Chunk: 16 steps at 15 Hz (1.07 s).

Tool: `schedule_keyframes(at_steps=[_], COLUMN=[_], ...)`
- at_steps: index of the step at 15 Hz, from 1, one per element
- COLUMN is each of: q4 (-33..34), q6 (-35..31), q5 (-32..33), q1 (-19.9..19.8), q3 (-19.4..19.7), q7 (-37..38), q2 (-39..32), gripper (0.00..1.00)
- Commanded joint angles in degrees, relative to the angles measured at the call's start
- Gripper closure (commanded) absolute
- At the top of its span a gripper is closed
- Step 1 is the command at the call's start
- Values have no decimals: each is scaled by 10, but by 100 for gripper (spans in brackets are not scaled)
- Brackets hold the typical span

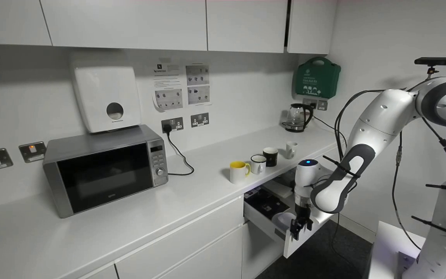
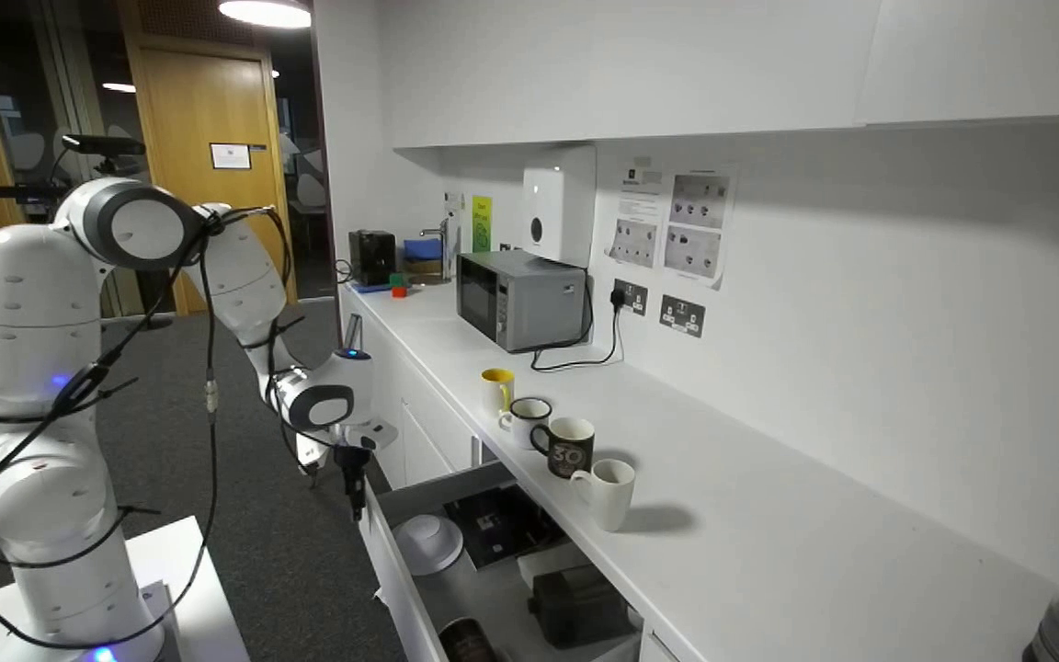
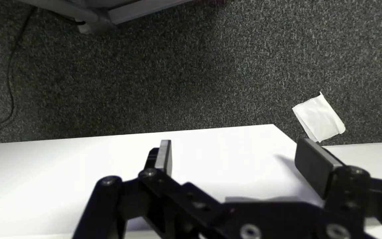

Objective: Close the open drawer

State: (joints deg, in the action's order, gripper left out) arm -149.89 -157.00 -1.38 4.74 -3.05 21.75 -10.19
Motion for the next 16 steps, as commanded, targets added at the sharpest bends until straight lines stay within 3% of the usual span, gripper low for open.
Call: schedule_keyframes(at_steps=[1,12,16], q4=[27,95,104], q6=[-27,-58,-38], q5=[37,45,46], q1=[14,15,16], q3=[26,43,42], q7=[11,0,-2], q2=[-28,-25,-25], gripper=[0,0,0])
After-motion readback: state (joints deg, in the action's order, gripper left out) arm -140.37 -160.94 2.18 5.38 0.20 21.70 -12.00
